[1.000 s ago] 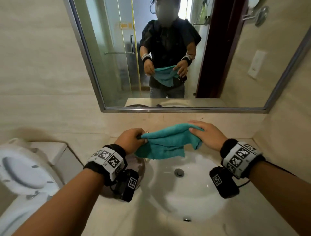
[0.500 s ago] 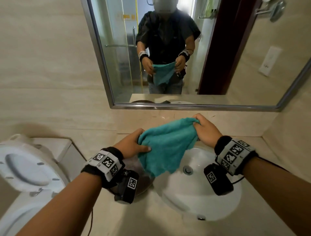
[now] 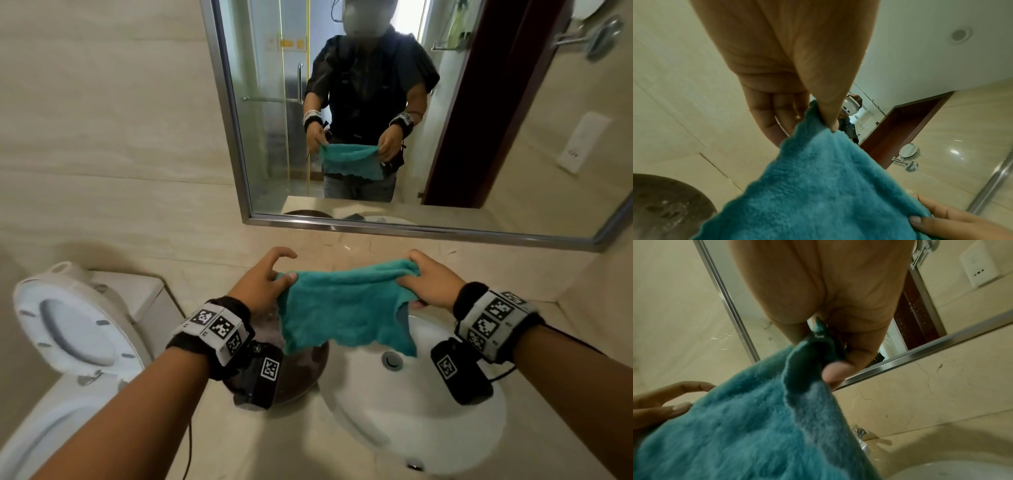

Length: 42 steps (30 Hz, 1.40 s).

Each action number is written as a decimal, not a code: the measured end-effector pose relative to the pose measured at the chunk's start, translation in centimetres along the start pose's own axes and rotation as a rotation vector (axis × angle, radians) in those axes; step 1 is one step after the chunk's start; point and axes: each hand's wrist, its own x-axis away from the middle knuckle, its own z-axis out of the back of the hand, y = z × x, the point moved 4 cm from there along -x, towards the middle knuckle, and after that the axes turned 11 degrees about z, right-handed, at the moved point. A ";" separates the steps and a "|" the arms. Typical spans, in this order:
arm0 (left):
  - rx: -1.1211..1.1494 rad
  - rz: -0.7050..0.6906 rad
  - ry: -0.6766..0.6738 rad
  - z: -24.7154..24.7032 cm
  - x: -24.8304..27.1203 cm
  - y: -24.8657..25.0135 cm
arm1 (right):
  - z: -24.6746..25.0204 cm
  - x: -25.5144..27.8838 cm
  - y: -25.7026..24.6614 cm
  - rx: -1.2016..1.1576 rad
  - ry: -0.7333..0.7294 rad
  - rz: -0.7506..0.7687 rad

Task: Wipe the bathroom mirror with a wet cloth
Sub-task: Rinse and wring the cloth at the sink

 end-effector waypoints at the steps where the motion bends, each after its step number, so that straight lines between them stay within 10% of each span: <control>1: -0.008 0.000 0.001 0.0 0.0 0.1 | 0.0 0.0 0.0 -0.037 0.028 -0.011; 13: 0.094 0.077 -0.048 0.4 -0.6 -0.3 | 1.3 -0.9 0.8 -0.106 0.257 -0.048; 18: -0.217 0.003 0.080 0.7 -0.9 0.0 | 0.2 -0.7 -0.9 -0.467 -0.101 -0.005; 26: -0.362 0.046 0.270 2.1 -1.4 -1.8 | -0.1 -1.8 -1.1 0.254 0.060 0.115; 37: -0.212 0.148 0.230 -0.1 0.0 -2.9 | -8.0 -2.1 -2.9 -0.127 -0.050 -0.180; 42: -0.005 0.126 -0.027 -2.4 0.6 -3.0 | -12.7 -2.3 -5.6 -0.259 -0.200 -0.123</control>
